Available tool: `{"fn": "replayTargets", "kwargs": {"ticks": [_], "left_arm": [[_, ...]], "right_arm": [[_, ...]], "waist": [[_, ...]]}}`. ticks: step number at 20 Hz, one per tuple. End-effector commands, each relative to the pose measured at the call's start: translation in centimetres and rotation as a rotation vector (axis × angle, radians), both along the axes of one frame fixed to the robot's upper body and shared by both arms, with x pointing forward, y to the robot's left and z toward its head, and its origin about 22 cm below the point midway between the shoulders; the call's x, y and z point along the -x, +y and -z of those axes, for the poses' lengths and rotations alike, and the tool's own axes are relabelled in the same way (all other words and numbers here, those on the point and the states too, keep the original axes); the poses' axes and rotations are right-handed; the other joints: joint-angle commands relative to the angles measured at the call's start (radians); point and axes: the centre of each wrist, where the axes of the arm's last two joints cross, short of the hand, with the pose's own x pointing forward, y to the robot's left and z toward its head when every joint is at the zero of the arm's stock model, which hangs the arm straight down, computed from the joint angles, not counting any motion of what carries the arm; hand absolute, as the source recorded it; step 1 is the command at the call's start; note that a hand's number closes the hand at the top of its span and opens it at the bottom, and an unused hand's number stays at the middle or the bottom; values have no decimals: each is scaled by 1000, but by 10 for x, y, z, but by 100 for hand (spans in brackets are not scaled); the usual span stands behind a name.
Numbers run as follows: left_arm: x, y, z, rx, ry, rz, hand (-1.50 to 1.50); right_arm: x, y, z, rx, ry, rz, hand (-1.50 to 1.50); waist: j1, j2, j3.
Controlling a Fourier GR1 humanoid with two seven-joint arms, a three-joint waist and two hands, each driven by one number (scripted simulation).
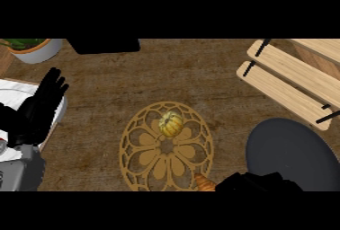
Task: Pick the croissant from the placemat and place it in the tiered shelf
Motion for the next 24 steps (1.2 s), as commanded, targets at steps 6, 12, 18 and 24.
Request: {"fn": "replayTargets", "kwargs": {"ticks": [6, 12, 18, 24], "left_arm": [[-12, -19, 4, -7, -9, 18, 0], [-9, -5, -7, -1, -4, 34, 0], [-9, -18, 0, 5, -11, 29, 0], [-19, -25, 3, 5, -12, 51, 0]], "right_arm": [[7, -50, -71, -7, -106, 190, 150], [-33, -94, -98, -23, -95, 343, 150], [-66, -179, -108, -115, -40, 390, 150], [-84, -255, -97, -157, -30, 475, 150]], "waist": [[17, 12, 0], [42, 10, 0], [42, 11, 1], [62, 16, 0]]}}
